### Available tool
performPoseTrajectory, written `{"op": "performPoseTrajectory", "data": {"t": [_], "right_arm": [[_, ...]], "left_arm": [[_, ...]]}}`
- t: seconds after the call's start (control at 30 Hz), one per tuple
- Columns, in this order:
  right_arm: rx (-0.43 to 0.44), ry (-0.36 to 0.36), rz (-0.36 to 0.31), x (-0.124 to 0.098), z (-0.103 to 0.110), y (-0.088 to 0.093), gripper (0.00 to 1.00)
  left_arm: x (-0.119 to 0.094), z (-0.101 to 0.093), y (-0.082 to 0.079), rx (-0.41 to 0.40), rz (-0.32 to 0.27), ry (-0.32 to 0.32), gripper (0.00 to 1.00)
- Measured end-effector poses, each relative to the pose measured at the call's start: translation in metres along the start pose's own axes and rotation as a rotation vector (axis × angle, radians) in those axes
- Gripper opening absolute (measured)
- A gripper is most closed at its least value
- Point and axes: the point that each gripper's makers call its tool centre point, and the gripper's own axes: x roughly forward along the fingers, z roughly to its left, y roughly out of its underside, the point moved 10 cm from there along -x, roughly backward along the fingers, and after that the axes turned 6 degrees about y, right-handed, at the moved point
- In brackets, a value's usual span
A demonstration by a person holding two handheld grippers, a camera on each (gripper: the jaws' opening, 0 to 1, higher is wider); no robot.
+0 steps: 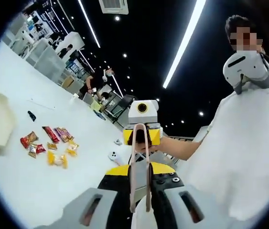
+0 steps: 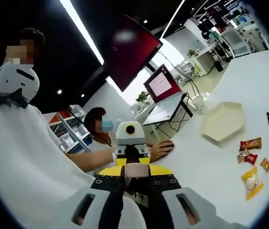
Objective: Place the target food into the container with the food tongs after gripping and lifting it, then release it inside without dropping or visibly crushing the food.
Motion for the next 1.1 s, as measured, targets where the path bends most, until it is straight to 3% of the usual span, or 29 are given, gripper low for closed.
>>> {"op": "performPoseTrajectory", "data": {"t": [0.1, 0.17, 0.23, 0.3, 0.4, 0.53, 0.63, 0.73, 0.93, 1.1], "right_arm": [[0.018, 0.002, -0.012, -0.003, 0.0, -0.003, 0.15], [0.006, 0.003, -0.057, -0.006, 0.002, -0.006, 0.15], [0.019, 0.009, -0.102, -0.009, 0.002, -0.008, 0.16], [0.05, -0.002, -0.131, -0.012, 0.002, -0.009, 0.16], [0.052, 0.014, -0.146, -0.014, 0.002, -0.007, 0.16], [0.064, 0.048, -0.172, -0.018, -0.001, -0.005, 0.16], [0.082, 0.047, -0.196, -0.02, -0.003, -0.004, 0.16], [0.083, 0.04, -0.22, -0.017, -0.002, -0.005, 0.16], [0.097, 0.019, -0.274, -0.016, 0.0, -0.008, 0.16], [0.094, 0.007, -0.26, -0.011, 0.005, -0.003, 0.16]], "left_arm": [[-0.002, 0.001, -0.003, 0.0, -0.008, -0.002, 0.14], [-0.001, 0.002, -0.005, -0.026, -0.034, -0.009, 0.19], [-0.001, 0.002, -0.009, -0.006, -0.124, -0.027, 0.24], [-0.002, -0.001, -0.009, -0.04, -0.2, 0.003, 0.26], [-0.007, 0.0, -0.005, -0.041, -0.262, -0.018, 0.28], [-0.02, -0.001, 0.004, -0.113, -0.378, -0.03, 0.35], [-0.027, -0.005, 0.01, -0.137, -0.424, -0.026, 0.36], [-0.033, -0.007, 0.012, -0.128, -0.434, -0.049, 0.38], [-0.032, -0.006, 0.012, -0.127, -0.394, -0.074, 0.4], [-0.031, -0.008, 0.011, -0.097, -0.394, -0.071, 0.28]]}}
